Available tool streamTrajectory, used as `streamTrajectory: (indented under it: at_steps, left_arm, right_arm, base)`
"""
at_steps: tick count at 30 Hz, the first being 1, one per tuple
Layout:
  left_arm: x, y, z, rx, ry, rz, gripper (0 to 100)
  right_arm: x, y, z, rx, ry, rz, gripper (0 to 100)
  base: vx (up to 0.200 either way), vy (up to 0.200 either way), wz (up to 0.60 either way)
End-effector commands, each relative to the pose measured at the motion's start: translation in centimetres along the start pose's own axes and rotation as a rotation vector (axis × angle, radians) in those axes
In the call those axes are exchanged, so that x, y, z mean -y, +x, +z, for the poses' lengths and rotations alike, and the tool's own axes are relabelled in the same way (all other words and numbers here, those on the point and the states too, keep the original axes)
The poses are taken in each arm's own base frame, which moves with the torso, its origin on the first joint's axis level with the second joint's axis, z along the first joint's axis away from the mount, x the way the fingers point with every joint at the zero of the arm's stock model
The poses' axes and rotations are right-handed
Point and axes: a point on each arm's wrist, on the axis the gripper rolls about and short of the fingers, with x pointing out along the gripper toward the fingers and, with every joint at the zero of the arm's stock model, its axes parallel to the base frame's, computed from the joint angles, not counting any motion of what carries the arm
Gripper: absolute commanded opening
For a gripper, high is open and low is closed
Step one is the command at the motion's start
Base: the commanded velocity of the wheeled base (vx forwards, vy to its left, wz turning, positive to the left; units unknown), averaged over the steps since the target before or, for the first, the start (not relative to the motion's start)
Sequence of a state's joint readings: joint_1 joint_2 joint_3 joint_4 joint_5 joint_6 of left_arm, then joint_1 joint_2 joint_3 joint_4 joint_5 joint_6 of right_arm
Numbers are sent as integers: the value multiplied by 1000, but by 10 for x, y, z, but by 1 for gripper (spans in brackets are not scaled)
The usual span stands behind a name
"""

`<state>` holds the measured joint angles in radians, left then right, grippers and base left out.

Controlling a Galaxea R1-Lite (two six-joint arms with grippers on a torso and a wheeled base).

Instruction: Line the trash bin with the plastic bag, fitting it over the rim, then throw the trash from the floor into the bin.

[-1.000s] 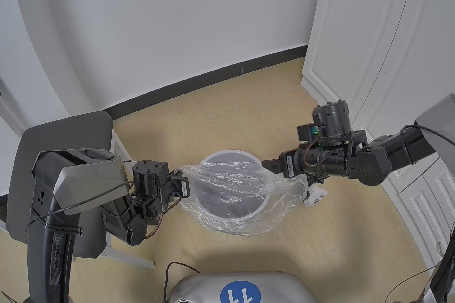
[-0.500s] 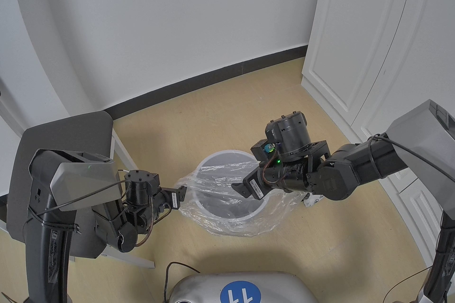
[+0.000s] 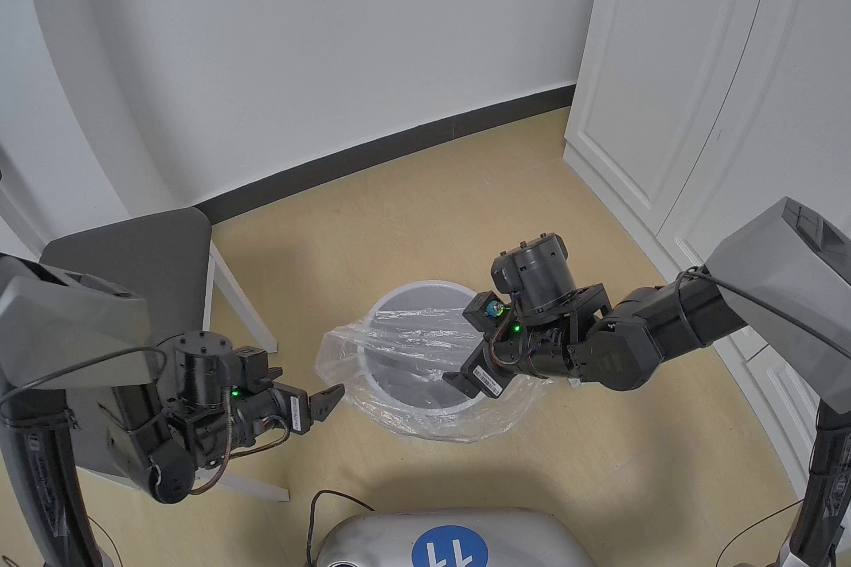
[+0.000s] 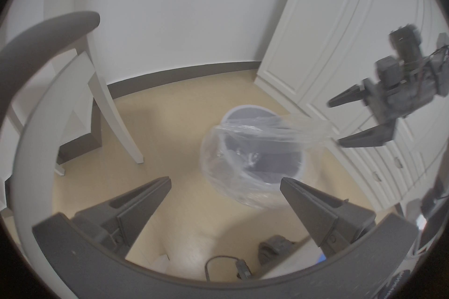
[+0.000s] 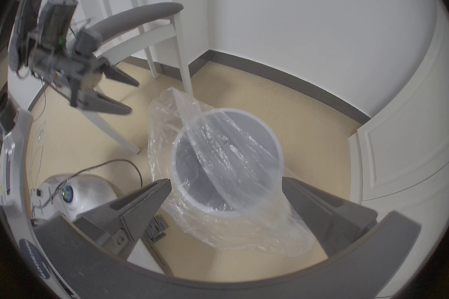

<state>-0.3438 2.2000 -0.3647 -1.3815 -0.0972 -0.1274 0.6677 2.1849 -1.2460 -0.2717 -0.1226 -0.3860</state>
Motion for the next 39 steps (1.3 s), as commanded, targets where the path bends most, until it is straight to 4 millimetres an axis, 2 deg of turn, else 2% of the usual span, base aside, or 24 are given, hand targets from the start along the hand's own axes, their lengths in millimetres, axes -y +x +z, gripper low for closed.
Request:
streamTrajectory:
  at_steps: [1, 2, 3, 11, 14, 15, 22, 28, 29, 35, 38, 39]
  left_arm:
    - [7, -44, 18, 61, 8, -72, 100]
    - [7, -44, 18, 61, 8, -72, 100]
    - [8, -60, 26, 102, 4, -69, 100]
    - [4, -114, 56, 329, -14, 34, 100]
    - [3, -125, 58, 358, -39, 54, 100]
    - [2, -137, 60, 392, -60, 58, 100]
    - [2, -156, 63, 453, -62, 65, 100]
    - [0, -157, 68, 475, -57, 71, 100]
    - [-1, -155, 68, 471, -58, 75, 100]
    - [-2, -156, 68, 474, -60, 82, 100]
    - [-3, -154, 71, 482, -55, 80, 100]
    - [-3, -154, 71, 482, -55, 80, 100]
  right_arm:
    - [-11, 5, -13, -42, -47, 28, 100]
    - [-11, 5, -13, -42, -47, 28, 100]
    - [-18, 6, -15, -52, -59, 43, 100]
    - [-22, 30, -23, -109, -130, -10, 100]
    - [-24, 38, -24, -119, -136, -28, 100]
    - [-25, 45, -24, -120, -140, -31, 100]
    - [-29, 68, -23, -128, -141, -67, 100]
    - [-28, 80, -20, -110, -135, -79, 100]
    - [-26, 82, -20, -112, -134, -84, 0]
    - [-24, 87, -17, -105, -120, -110, 0]
    - [-6, 90, -2, -51, -88, -158, 0]
    - [-6, 90, -2, -51, -88, -158, 0]
  base:
    - [0, 0, 0]
    - [0, 0, 0]
    - [0, 0, 0]
    - [0, 0, 0]
    - [0, 0, 0]
    - [0, 0, 0]
    - [0, 0, 0]
    - [0, 0, 0]
    - [0, 0, 0]
    - [0, 0, 0]
    - [0, 0, 0]
    - [0, 0, 0]
